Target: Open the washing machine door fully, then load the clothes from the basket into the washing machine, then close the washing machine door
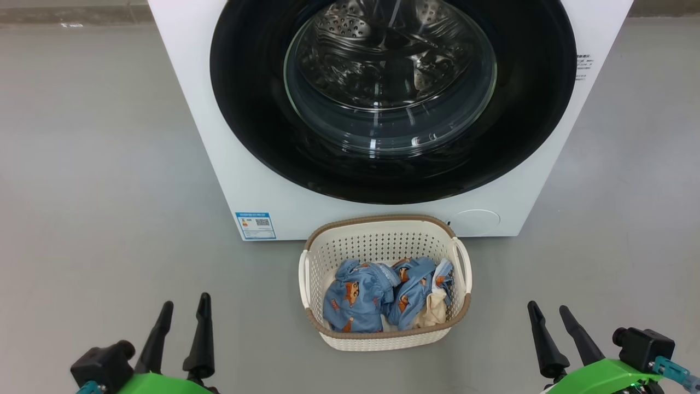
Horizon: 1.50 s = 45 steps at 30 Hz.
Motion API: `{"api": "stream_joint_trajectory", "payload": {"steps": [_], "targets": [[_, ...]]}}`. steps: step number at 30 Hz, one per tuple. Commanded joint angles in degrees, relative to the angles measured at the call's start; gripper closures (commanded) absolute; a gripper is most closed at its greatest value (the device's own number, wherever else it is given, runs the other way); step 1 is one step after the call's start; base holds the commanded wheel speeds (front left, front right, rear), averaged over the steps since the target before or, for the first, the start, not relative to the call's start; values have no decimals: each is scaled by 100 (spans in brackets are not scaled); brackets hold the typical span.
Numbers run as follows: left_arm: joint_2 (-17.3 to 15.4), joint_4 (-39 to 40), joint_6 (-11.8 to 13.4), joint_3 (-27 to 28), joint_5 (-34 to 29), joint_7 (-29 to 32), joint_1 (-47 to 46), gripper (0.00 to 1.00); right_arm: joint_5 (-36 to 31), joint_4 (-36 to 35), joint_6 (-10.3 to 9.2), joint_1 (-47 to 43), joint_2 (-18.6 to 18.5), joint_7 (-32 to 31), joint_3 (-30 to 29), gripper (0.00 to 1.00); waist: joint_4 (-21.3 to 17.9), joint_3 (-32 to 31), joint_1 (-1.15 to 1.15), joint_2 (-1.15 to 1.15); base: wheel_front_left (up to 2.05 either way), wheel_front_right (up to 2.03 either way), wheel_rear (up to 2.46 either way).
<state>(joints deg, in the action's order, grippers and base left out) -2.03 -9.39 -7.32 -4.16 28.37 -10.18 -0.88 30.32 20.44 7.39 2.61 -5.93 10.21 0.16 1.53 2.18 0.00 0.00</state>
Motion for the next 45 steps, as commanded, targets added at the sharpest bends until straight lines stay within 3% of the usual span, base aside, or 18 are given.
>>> {"api": "stream_joint_trajectory", "payload": {"steps": [1,25,36,45], "targets": [[-97,201,-13,122,-194,-90,-111,0,-186,-119,8,214,-80,89,143,0,-2,0,0,0,0,0,0],[-143,349,-17,11,-1580,-478,-108,0,-1652,-132,10,176,-139,474,67,0,14,21,0,0,0,0,0],[-140,308,-17,64,-1550,-482,-76,0,-1793,-237,10,-12,-28,479,-521,0,-22,0,0,0,0,0,0],[-155,176,-17,65,-1735,-482,-92,0,-1858,-284,10,-39,25,479,-595,0,-68,-2,0,0,9,9,-18]]}}
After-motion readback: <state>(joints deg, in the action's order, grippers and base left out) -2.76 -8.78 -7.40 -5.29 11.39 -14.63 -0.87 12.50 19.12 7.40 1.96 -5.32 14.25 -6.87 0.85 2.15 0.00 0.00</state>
